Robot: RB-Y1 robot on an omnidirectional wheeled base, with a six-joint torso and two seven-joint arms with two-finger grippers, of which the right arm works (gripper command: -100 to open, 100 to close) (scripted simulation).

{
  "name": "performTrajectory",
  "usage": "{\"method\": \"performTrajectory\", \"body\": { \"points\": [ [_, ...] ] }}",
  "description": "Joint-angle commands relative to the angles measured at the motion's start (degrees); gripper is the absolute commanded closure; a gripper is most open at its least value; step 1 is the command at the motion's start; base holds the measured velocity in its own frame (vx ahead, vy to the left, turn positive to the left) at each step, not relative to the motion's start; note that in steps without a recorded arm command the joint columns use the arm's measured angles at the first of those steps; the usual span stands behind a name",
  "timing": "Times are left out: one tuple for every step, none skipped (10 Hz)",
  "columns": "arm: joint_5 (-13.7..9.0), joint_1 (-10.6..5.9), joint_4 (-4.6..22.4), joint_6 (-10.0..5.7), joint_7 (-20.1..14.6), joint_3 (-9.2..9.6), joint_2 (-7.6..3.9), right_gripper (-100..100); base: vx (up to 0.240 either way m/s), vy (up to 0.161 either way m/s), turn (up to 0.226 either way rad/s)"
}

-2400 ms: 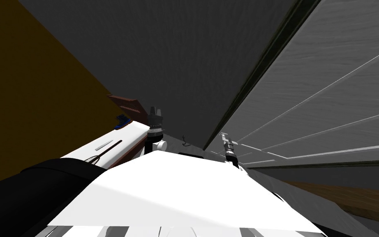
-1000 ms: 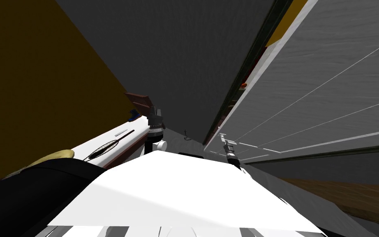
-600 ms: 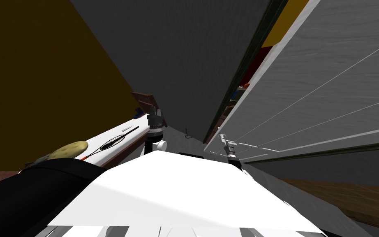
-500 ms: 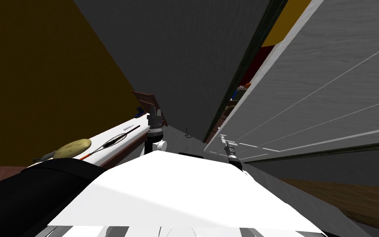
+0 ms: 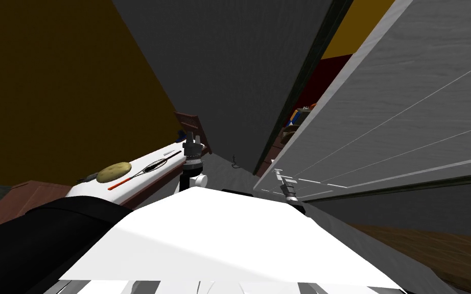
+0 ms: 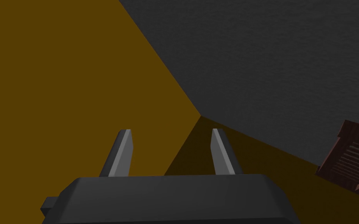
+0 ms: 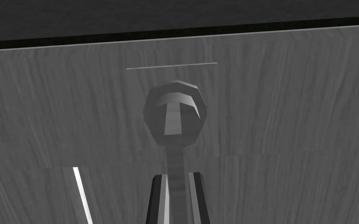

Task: Pull the door open

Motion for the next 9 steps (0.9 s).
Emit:
{"method": "performTrajectory", "body": {
  "points": [
    [0.28, 0.72, 0.54, -1.78, -1.00, 0.75, -0.70, 100, -0.187, -0.053, 0.117],
    [0.13, 0.53, 0.01, -0.79, -0.66, 0.41, -0.62, 100, -0.085, -0.030, 0.025],
    [0.29, 1.67, 0.68, -2.85, -1.34, 1.02, -1.16, 100, -0.187, -0.099, 0.226],
    [0.32, 1.92, 0.83, -3.35, -1.48, 1.14, -1.30, 100, -0.227, -0.113, 0.190],
    [0.37, 2.46, 1.14, -4.43, -1.77, 1.40, -1.60, 100, -0.194, -0.062, 0.141],
    [0.42, 3.02, 1.46, -5.55, -2.08, 1.67, -1.91, 100, -0.193, -0.069, 0.177],
    [0.45, 3.30, 1.62, -6.10, -2.23, 1.80, -2.07, 100, -0.161, -0.068, 0.104],
    [0.49, 3.83, 1.93, -7.16, -2.51, 2.05, -2.36, 100, -0.173, -0.065, 0.134],
    [0.54, 4.29, 2.20, -8.10, -2.77, 2.28, -2.62, 100, -0.177, -0.069, 0.168]
  ]
}}
